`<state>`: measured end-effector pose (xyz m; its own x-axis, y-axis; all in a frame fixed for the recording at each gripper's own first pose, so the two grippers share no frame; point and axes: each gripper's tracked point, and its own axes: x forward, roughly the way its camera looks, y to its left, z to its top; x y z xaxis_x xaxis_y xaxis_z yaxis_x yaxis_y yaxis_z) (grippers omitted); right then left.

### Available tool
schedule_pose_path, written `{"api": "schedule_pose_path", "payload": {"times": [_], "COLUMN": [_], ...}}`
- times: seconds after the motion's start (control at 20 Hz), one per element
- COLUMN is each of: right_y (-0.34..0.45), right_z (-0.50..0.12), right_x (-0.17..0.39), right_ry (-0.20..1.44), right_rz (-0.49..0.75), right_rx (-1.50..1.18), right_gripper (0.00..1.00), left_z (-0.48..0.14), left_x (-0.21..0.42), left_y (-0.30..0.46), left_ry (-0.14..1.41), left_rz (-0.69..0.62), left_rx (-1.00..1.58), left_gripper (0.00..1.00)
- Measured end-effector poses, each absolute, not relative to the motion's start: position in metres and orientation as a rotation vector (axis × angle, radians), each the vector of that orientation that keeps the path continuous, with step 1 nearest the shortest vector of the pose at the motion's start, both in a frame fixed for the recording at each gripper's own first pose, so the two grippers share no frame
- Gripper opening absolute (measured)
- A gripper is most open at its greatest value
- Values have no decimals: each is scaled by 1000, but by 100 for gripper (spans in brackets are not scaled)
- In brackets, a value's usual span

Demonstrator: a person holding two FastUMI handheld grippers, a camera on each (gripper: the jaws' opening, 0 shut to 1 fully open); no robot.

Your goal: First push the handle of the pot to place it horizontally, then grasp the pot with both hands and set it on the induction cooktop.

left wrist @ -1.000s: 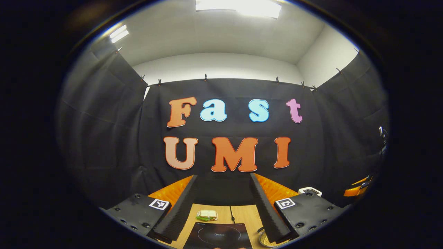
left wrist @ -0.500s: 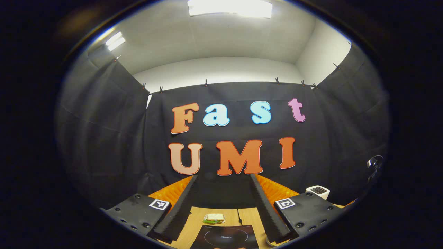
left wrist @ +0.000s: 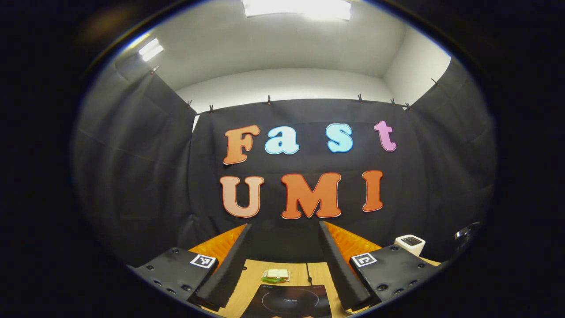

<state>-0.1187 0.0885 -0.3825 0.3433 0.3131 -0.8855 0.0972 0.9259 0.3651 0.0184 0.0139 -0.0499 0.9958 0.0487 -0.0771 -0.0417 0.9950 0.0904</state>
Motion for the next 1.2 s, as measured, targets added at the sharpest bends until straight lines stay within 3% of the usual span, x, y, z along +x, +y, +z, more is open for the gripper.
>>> {"api": "schedule_pose_path", "payload": {"times": [0.55, 1.2], "right_y": [118, 83], "right_z": [-423, -480], "right_x": [-156, -140], "right_ry": [1399, 1491], "right_rz": [169, 5], "right_rx": [432, 465], "right_gripper": [0, 0], "left_z": [-57, -88], "left_x": [11, 13], "left_y": [28, 27], "left_ry": [77, 142], "left_rz": [69, 47], "left_rx": [88, 90], "left_gripper": [97, 97]}}
